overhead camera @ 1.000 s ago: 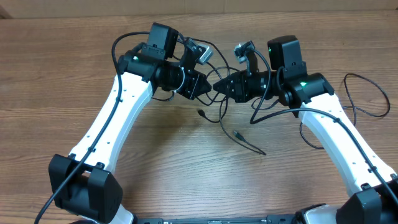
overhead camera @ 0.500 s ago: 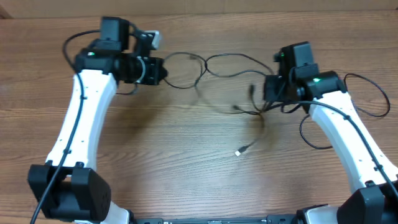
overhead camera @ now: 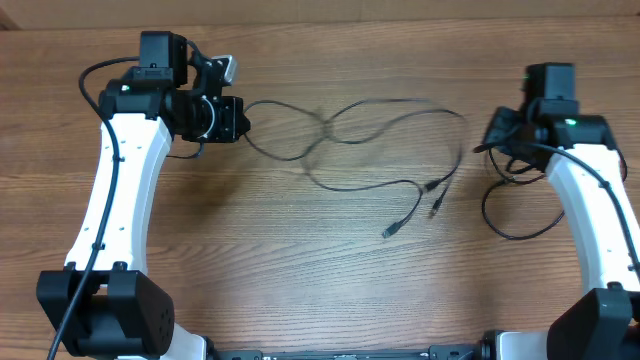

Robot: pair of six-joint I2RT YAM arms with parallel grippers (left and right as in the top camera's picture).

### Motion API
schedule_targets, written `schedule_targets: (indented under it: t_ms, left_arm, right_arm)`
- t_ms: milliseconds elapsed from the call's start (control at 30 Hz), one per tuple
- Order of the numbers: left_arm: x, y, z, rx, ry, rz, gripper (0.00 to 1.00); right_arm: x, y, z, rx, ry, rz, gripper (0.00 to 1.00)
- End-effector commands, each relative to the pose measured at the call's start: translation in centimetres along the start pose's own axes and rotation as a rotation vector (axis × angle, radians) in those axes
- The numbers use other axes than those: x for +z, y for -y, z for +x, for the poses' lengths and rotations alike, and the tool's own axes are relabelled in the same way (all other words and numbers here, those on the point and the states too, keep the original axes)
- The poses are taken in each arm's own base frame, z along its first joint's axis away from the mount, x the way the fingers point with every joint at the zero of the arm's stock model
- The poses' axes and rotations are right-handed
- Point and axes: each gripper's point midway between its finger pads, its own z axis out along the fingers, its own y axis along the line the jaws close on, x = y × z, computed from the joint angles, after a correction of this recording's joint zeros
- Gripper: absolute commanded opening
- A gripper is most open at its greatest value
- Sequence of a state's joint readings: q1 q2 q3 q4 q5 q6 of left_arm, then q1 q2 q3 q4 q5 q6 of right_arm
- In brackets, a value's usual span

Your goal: Untangle cables

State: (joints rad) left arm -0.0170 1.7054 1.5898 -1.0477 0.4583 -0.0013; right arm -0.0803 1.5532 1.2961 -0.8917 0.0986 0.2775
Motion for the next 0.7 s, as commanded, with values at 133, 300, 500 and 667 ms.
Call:
schedule_targets:
  t_ms: [133,300,500,667]
  left_arm:
    - [-1.0,0.7,-0.1,-0.008,0.025,0.028,0.04]
    - [-1.3,6.8,0.0,0.118,0.029,0.323,0.04]
    - [-4.0,14.7,-0.6,0.31,0.112,0.723,0.04]
    - [-3.8,17.1,-0.4,0.354,0.107,0.767,0.04]
  right_arm:
    - [-1.0,-1.1,-0.8,0.034,0.011,-0.096,0.55]
    - [-3.2,-7.9,1.0,-0.117,-0.074,-0.511,0.77]
    - [-6.8,-12.0,2.7,-0.269,-0.108,-0.843,0.89]
    - [-8.2,-13.2,3.5,-0.284,-0.134,-0.947,0.93]
